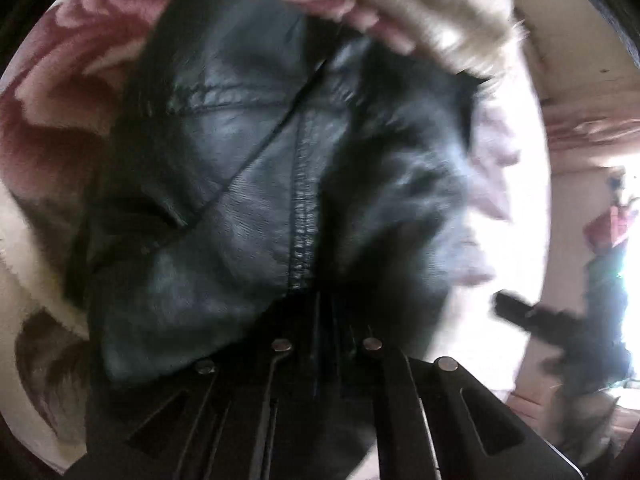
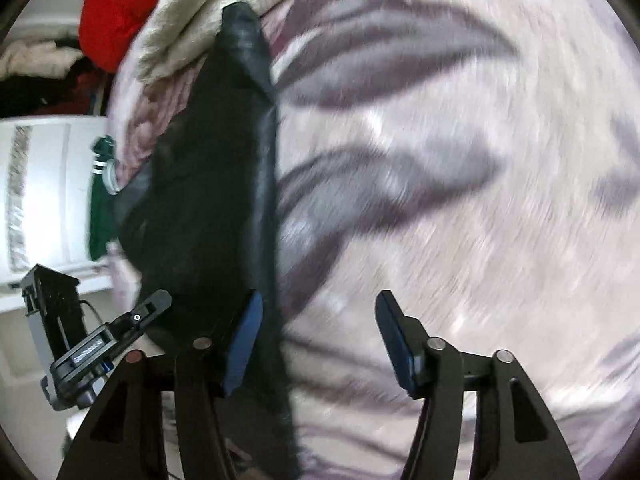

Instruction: Fold large clothes

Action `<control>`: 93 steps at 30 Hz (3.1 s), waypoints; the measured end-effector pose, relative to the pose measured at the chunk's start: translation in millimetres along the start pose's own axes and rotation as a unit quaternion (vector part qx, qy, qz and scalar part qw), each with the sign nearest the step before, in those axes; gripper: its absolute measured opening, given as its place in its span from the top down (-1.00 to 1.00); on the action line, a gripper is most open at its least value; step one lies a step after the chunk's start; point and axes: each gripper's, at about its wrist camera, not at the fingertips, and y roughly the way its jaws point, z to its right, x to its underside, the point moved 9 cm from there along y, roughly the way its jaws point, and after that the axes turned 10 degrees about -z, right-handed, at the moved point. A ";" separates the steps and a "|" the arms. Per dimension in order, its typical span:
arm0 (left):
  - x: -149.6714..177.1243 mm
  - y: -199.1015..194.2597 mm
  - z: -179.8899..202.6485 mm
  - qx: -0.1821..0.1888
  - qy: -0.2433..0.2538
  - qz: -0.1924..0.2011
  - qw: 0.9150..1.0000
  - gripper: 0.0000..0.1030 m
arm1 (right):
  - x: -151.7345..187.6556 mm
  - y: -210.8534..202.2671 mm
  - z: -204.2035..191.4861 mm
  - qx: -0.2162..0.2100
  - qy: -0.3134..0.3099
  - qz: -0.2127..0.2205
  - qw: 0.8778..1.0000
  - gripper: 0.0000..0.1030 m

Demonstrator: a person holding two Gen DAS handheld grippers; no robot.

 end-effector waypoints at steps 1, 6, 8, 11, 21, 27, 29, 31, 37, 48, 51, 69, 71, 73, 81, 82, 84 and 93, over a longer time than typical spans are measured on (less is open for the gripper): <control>-2.4 7.6 -3.4 -0.012 -0.003 -0.005 1.000 0.95 | -10.0 -1.0 4.8 0.027 -0.001 -0.003 1.000 -0.34; -13.4 28.0 -13.7 -0.023 -0.032 -0.035 0.999 0.93 | -41.7 -6.4 15.8 0.059 -0.023 -0.033 0.997 -0.34; -14.5 31.2 -14.8 -0.029 -0.044 -0.033 0.998 0.93 | -52.0 -5.2 15.4 0.059 -0.029 -0.051 0.997 -0.34; -16.2 37.0 -17.4 -0.030 -0.051 -0.018 0.998 0.92 | -64.8 -2.8 19.7 0.032 -0.039 -0.068 0.996 -0.34; 40.0 -37.4 -13.8 -0.234 -0.069 0.119 0.962 0.93 | -127.6 -3.6 -0.8 -0.140 -0.097 -0.047 0.984 -0.53; 44.3 -25.1 -24.6 -0.243 -0.086 0.110 0.960 0.92 | -150.0 18.8 -32.6 -0.168 -0.159 -0.059 0.971 -0.96; 48.4 -34.1 -22.8 -0.255 -0.098 0.120 0.955 0.92 | -152.8 25.3 -51.4 -0.205 -0.171 -0.075 0.961 -0.96; 51.6 -35.8 -29.0 -0.251 -0.118 0.123 0.953 0.92 | -153.6 35.7 -72.7 -0.247 -0.176 -0.096 0.948 -0.96; 45.7 -22.3 -41.9 -0.237 -0.128 0.110 0.957 0.92 | -137.7 63.5 -111.6 -0.297 -0.187 -0.142 0.925 -0.97; 37.5 -20.2 -52.2 -0.248 -0.114 0.103 0.957 0.92 | -124.5 101.7 -155.9 -0.288 -0.208 -0.163 0.920 -0.41; 41.6 -19.7 -46.3 -0.251 -0.114 0.102 0.956 0.92 | -118.5 114.8 -157.7 -0.262 -0.188 -0.155 0.934 0.41; 49.7 -5.0 -8.2 -0.218 -0.026 0.077 0.973 0.92 | -40.4 86.1 -41.7 -0.343 0.010 -0.082 0.936 0.31; 50.0 -4.7 -9.1 -0.216 -0.025 0.077 0.973 0.93 | -35.3 93.4 -48.3 -0.357 -0.004 -0.103 0.928 0.16; 50.9 -4.9 -10.1 -0.213 -0.024 0.078 0.974 0.92 | -25.4 96.6 -53.0 -0.361 -0.014 -0.116 0.925 0.12; 44.0 0.1 -21.4 -0.200 -0.018 0.072 0.977 0.93 | -19.7 130.1 -81.5 -0.404 0.029 -0.122 0.906 -0.10; 43.8 2.2 -20.7 -0.198 -0.017 0.069 0.978 0.93 | -22.4 129.8 -86.0 -0.404 0.034 -0.103 0.908 -0.01; 40.9 6.1 -25.4 -0.188 -0.017 0.065 0.980 0.92 | -21.4 127.9 -97.1 -0.374 0.020 -0.071 0.924 0.37; 38.1 10.8 -35.5 -0.136 -0.049 0.070 0.987 0.92 | 25.6 86.6 -168.3 -0.234 -0.144 0.030 0.961 0.59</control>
